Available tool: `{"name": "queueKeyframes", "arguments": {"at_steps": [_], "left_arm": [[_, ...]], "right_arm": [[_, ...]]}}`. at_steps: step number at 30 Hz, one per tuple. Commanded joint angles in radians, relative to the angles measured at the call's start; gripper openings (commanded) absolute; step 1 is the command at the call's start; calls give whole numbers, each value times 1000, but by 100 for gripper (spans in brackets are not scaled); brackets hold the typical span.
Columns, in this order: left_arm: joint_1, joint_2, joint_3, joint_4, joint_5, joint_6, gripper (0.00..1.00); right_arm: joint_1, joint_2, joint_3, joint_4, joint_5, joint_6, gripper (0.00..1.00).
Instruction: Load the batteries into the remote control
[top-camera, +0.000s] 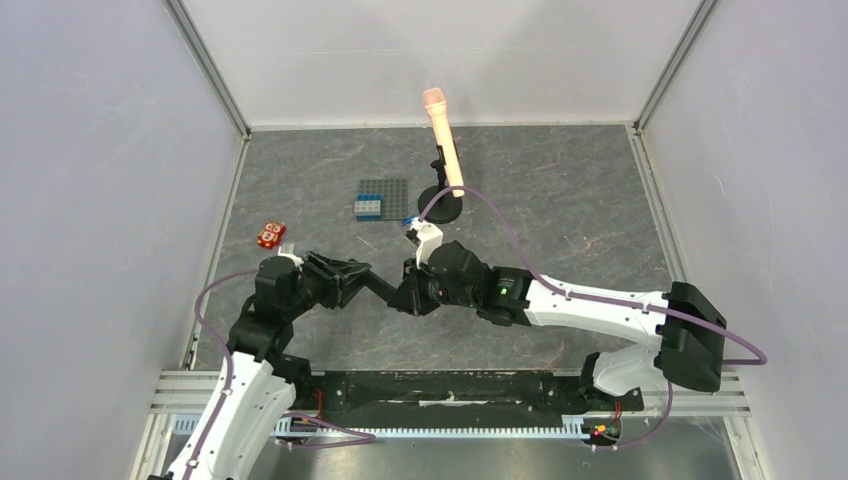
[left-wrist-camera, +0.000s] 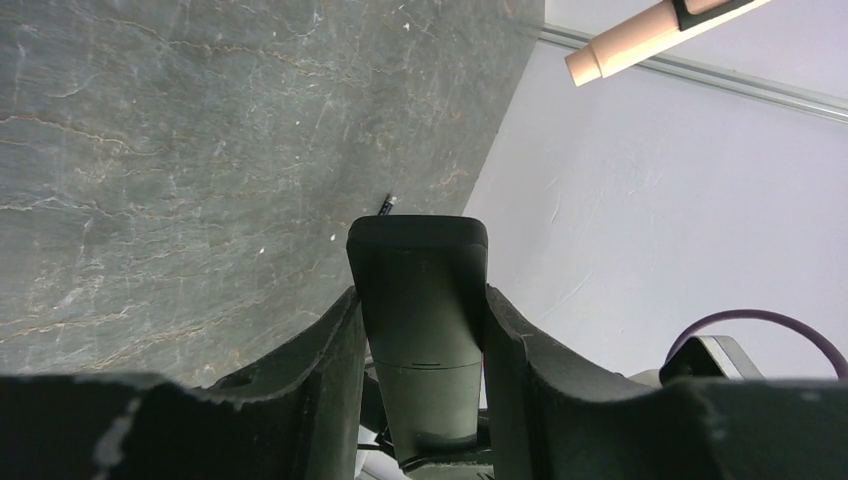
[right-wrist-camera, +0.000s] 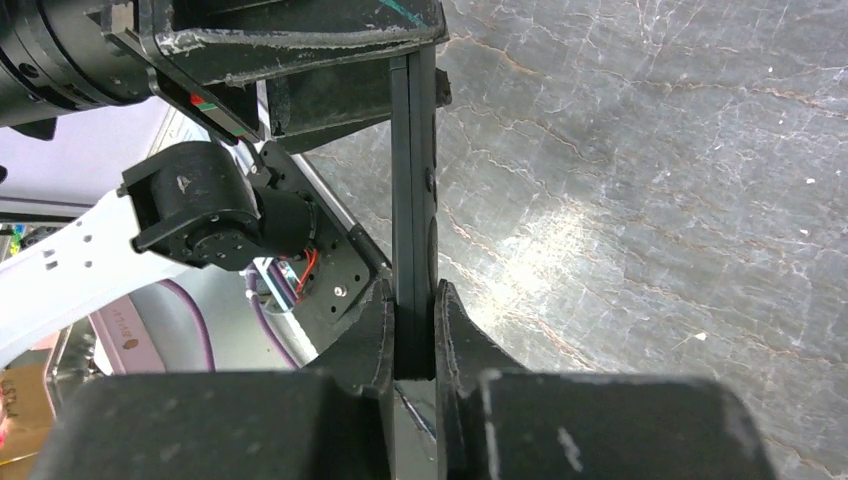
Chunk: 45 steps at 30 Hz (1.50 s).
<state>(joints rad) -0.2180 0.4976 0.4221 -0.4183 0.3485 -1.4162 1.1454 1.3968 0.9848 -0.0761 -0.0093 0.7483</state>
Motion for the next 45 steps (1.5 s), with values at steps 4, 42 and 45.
{"name": "queueKeyframes", "arguments": {"at_steps": [4, 42, 45], "left_arm": [[0, 14, 13, 103, 103, 87, 47], [-137, 214, 388, 27, 737, 1031, 72], [-207, 223, 361, 32, 714, 1024, 72]], "right_arm": [[-3, 2, 134, -130, 43, -12, 0], [-121, 56, 553, -821, -494, -814, 0], [-121, 65, 572, -820, -503, -826, 0]]}}
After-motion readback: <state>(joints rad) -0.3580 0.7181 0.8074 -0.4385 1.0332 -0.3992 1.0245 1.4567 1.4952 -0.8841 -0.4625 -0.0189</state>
